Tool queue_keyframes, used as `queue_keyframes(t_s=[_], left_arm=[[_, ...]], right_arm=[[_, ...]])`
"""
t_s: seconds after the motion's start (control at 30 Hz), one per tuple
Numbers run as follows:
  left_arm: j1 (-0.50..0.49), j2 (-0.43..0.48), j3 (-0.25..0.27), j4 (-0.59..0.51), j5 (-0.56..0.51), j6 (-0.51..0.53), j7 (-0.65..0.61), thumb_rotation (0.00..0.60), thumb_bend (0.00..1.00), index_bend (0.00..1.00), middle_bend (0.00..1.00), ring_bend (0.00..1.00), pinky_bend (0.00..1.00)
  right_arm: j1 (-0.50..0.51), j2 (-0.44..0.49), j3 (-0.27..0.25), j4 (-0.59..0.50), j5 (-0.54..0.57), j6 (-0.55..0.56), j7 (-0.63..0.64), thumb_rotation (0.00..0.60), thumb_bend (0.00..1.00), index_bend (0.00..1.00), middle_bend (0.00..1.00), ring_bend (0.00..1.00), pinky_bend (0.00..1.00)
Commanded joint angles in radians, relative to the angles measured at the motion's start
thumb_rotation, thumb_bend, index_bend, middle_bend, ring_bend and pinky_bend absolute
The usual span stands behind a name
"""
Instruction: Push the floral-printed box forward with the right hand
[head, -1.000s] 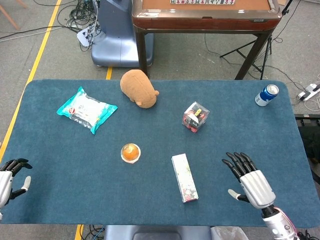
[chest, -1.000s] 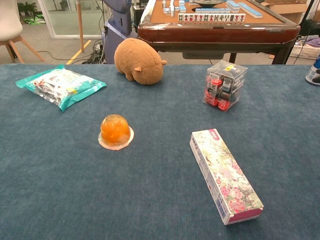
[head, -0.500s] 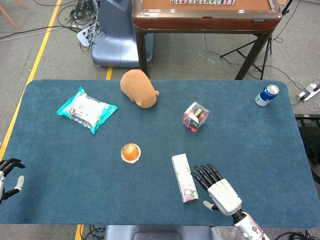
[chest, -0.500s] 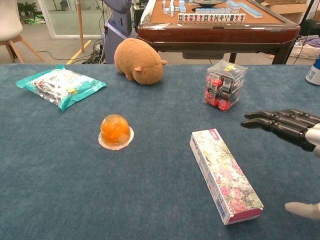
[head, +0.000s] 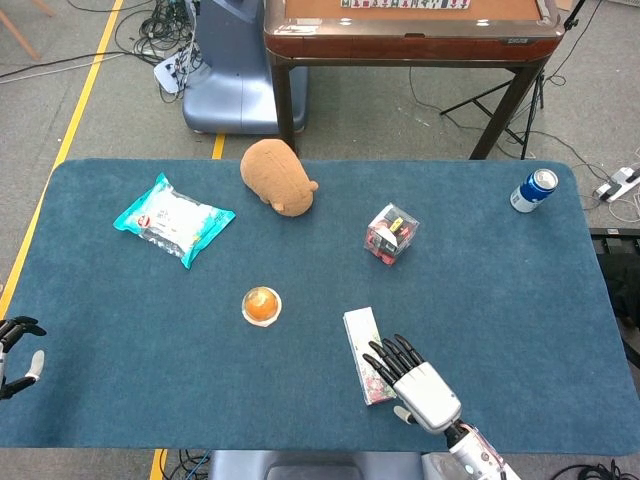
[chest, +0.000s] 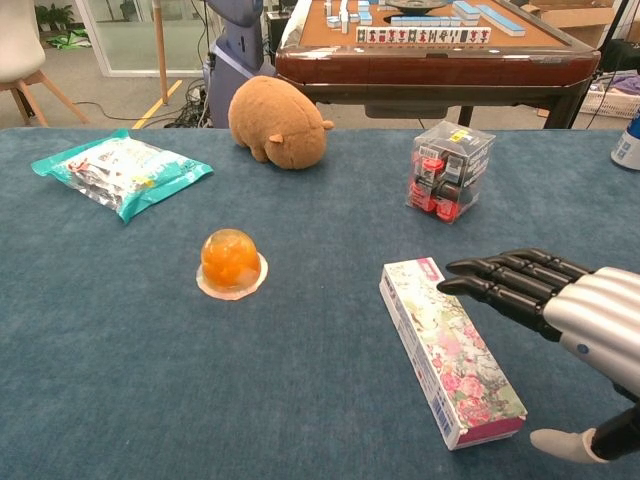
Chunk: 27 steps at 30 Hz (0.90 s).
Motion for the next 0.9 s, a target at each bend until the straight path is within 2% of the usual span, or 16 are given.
queue_keyframes(t_s=[0.03,0.47,0.9], left_arm=[[0.000,0.001,-0.001,0.000,-0.001,-0.001,-0.002,0.600,0.41,0.41,0.30,0.25,0.41],[0.006,0.011,-0.012,0.001,-0.022,-0.002,-0.013,0.600,0.41,0.41,0.31,0.25,0.41],[0.008,0.016,-0.016,-0.001,-0.025,-0.004,-0.011,0.600,0.41,0.41,0.31,0.25,0.41]], right_arm=[[0.006,-0.015,0.004,0.008,0.009,-0.009,-0.013,0.600,0.00,0.00,0.00,0.00,0.00],[0.045,-0.092,0.039,0.038,0.068,-0.066,-0.088,0.600,0.00,0.00,0.00,0.00,0.00],[0.074,-0.120,0.087,0.064,0.149,-0.075,-0.109,0.600,0.00,0.00,0.00,0.00,0.00]])
